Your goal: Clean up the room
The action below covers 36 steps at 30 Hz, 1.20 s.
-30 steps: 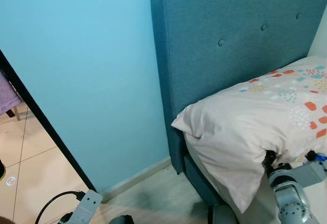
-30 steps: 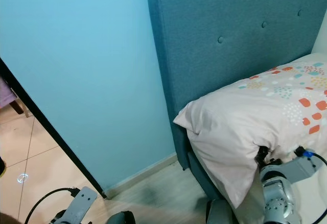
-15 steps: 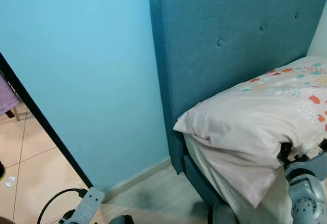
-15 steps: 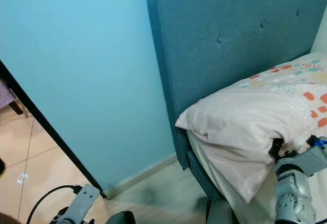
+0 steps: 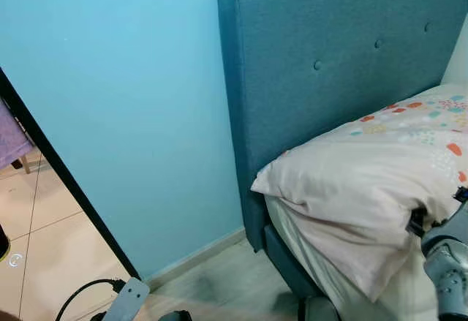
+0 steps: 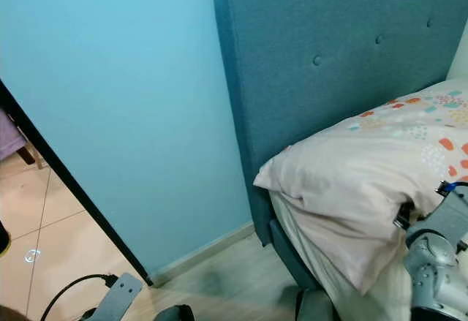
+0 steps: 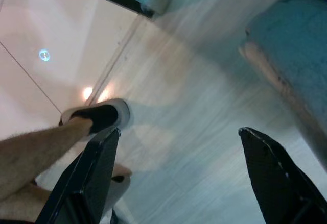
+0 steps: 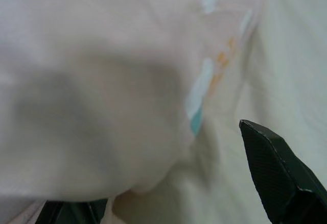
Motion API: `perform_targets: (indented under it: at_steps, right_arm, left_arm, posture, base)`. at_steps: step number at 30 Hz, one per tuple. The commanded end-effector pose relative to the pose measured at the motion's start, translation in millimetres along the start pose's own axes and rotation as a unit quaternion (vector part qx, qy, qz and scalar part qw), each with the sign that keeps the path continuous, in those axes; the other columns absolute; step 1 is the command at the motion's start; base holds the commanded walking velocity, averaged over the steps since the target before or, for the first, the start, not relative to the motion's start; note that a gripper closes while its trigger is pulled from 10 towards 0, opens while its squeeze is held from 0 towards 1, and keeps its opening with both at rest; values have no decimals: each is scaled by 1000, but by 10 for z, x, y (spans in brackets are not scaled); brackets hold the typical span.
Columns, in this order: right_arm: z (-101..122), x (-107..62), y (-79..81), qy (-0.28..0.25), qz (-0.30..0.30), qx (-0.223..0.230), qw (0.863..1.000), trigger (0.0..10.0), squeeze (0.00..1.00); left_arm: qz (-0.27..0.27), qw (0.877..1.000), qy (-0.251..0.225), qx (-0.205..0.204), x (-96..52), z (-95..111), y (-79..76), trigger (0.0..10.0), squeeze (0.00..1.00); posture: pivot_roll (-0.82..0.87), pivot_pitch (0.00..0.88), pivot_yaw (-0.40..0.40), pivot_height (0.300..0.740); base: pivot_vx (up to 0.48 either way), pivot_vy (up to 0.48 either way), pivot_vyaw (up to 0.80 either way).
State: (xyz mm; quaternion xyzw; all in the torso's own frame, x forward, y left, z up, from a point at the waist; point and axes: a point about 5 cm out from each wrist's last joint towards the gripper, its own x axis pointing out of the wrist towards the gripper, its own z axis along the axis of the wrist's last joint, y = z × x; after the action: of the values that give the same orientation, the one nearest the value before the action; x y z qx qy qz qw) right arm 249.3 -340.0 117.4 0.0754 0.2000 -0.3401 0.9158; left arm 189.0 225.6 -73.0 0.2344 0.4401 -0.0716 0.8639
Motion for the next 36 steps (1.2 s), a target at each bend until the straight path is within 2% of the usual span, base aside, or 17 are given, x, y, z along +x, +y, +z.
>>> perform_targets:
  at_steps: [1,2,3,5,6,8,10,13,15,18,19,23,26,27,30,32,36]
  right_arm:
    - [0,-53,63,14,26,-57,998,10000,0]
    - [36,-102,17,19,35,-102,994,10000,0]
    - [36,-102,17,19,35,-102,994,10000,0]
    - [123,-213,-46,30,66,-179,981,10000,0]
    - [123,-213,-46,30,66,-179,981,10000,0]
    - [186,-366,-46,45,129,-252,958,10000,0]
    - [282,-482,-99,49,143,-315,937,10000,0]
    - [487,-489,-173,20,95,-304,948,10000,0]
    - [745,-474,-174,-48,72,-265,960,10000,0]
    - [846,-471,-149,-78,73,-240,965,10000,0]
    - [923,-456,-69,-117,82,-207,968,10000,0]
    - [935,-443,109,-149,110,-164,969,10000,0]
    - [642,-419,560,-139,206,-99,964,10000,0]
    - [642,-419,560,-139,206,-99,964,10000,0]
    - [468,-424,773,-125,248,-76,958,10000,0]
    - [231,-432,994,-97,285,-68,951,10000,0]
    - [14,-433,1157,-71,309,-66,946,10000,0]
  left_arm:
    - [-6,1000,17,12,-19,-93,12,10000,0]
    - [-10,1000,19,16,-21,-103,2,10000,0]
    - [-10,1000,19,16,-21,-103,2,10000,0]
    - [-19,999,22,23,-24,-118,-19,10000,0]
    - [-19,999,22,23,-24,-118,-19,10000,0]
    - [-29,999,23,33,-26,-127,-47,10000,0]
    - [-36,998,23,42,-25,-123,-68,10000,0]
    - [-37,998,22,42,-23,-117,-73,10000,0]
    - [-37,998,22,40,-22,-114,-76,10000,0]
    - [-36,998,23,37,-22,-113,-76,10000,0]
    - [-21,999,24,16,-17,-102,-45,10000,0]
    - [6,999,23,-27,-5,-60,25,10000,0]
    - [48,997,8,-65,20,83,173,10000,0]
    - [48,997,8,-65,20,83,173,10000,0]
    - [59,995,-2,-78,33,166,213,10000,0]
    - [64,994,-14,-86,48,260,226,10000,0]
    - [64,993,-18,-93,59,321,211,10000,0]
  posture:
    - [-52,0,110,566]
    - [-52,0,110,566]
    - [-52,0,110,566]
    - [-54,0,108,566]
    - [-54,0,108,566]
    - [-55,0,110,566]
    - [-55,0,110,566]
    - [-55,0,110,566]
    - [-58,0,110,566]
    - [-63,0,111,571]
    - [-63,0,110,576]
    - [-59,0,103,586]
    - [-52,0,94,601]
    - [-52,0,94,601]
    - [-48,0,88,611]
    - [-44,0,81,621]
    - [-42,0,73,631]
  base:
    - [0,0,0]
    - [0,0,0]
    - [0,0,0]
    - [0,0,0]
    - [0,0,0]
    - [0,0,0]
    - [0,0,0]
    - [0,0,0]
    - [0,0,0]
    - [0,0,0]
    - [0,0,0]
    - [0,0,0]
    - [0,0,0]
    - [0,0,0]
    - [0,0,0]
    - [0,0,0]
    - [0,0,0]
